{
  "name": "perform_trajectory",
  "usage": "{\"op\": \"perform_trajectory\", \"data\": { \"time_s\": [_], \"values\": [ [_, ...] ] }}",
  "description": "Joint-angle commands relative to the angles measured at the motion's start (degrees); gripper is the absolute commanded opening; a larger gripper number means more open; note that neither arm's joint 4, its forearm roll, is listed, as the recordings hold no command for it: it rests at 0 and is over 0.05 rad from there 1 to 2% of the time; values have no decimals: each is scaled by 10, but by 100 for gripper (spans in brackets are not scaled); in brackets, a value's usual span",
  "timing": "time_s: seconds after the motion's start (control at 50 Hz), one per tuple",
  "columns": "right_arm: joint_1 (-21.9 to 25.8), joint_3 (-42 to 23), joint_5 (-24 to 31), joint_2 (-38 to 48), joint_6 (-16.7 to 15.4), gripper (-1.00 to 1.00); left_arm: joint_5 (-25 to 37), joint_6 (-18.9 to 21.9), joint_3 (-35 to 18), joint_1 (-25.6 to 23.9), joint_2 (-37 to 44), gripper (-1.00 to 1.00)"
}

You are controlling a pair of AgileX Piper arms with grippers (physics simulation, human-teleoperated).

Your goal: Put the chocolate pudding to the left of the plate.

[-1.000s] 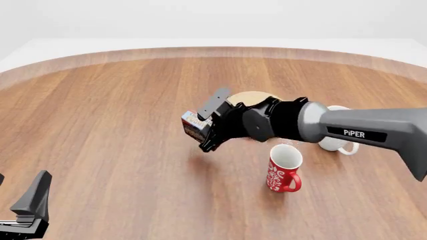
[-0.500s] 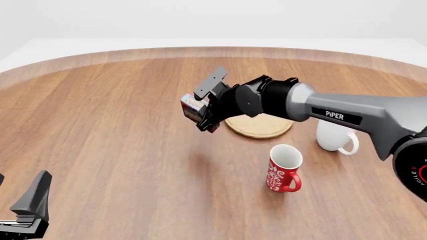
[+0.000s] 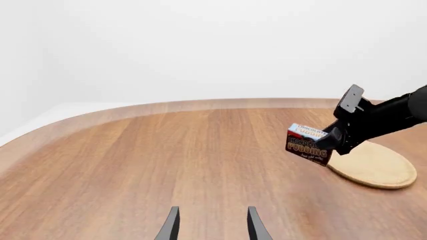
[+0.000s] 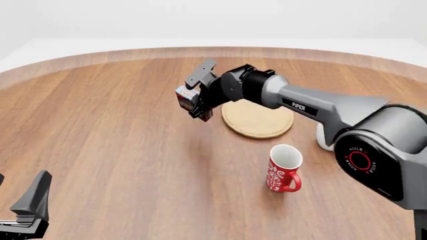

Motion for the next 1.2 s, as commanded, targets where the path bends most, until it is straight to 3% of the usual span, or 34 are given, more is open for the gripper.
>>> {"op": "perform_trajectory", "data": {
  "time_s": [0.02, 0.28, 0.44, 0.66, 0.78, 1.08, 1.2],
  "values": [
    [-9, -87, 34, 52, 2, -100, 0, 0, 0, 0, 0, 100],
    [-16, -162, 70, 95, 1, -100, 0, 0, 0, 0, 0, 100],
    [-21, -209, 103, 117, 16, -100, 0, 0, 0, 0, 0, 100],
    [-37, -334, 191, 184, 21, -100, 0, 0, 0, 0, 0, 100],
    [-36, -365, 217, 205, 25, -100, 0, 0, 0, 0, 0, 100],
    [-42, -550, 338, 306, 8, -100, 0, 0, 0, 0, 0, 100],
    [-39, -582, 365, 323, 4, -100, 0, 0, 0, 0, 0, 100]
  ]
}}
